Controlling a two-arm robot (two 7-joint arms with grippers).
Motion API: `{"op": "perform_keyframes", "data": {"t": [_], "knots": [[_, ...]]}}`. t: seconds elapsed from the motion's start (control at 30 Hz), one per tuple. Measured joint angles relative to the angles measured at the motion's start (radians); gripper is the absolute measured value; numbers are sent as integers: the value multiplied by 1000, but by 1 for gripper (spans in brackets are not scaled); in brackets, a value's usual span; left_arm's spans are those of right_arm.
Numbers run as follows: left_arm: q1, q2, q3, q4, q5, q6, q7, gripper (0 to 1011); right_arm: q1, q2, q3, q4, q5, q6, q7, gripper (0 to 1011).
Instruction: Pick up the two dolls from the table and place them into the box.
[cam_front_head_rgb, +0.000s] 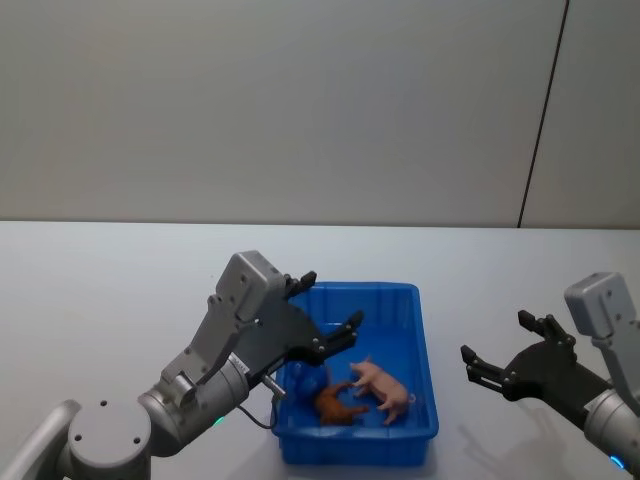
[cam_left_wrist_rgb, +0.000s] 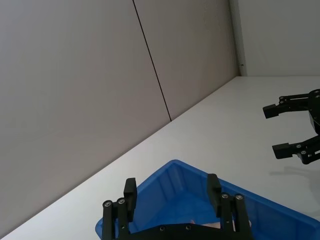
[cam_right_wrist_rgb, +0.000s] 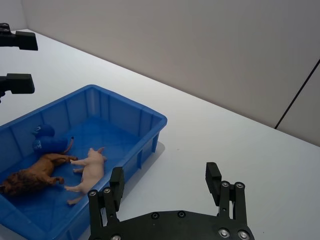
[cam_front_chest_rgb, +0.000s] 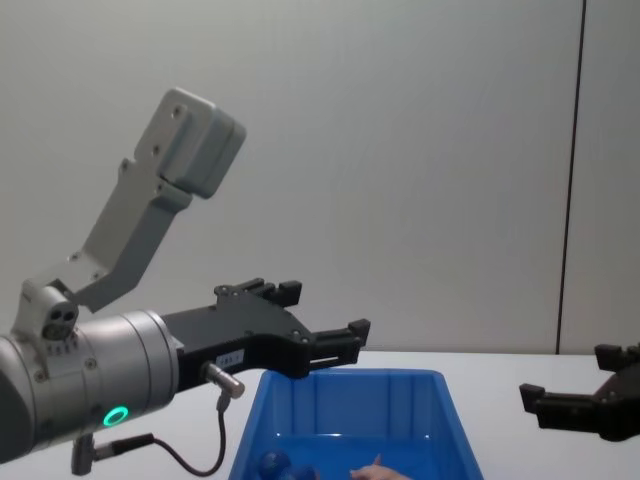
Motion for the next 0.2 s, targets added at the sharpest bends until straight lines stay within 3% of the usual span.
{"op": "perform_keyframes", "data": {"t": [0.2], "knots": [[-1, 0, -1, -7, -4, -5, 0, 994, 0, 0, 0, 0, 0, 0, 0, 1001]]}}
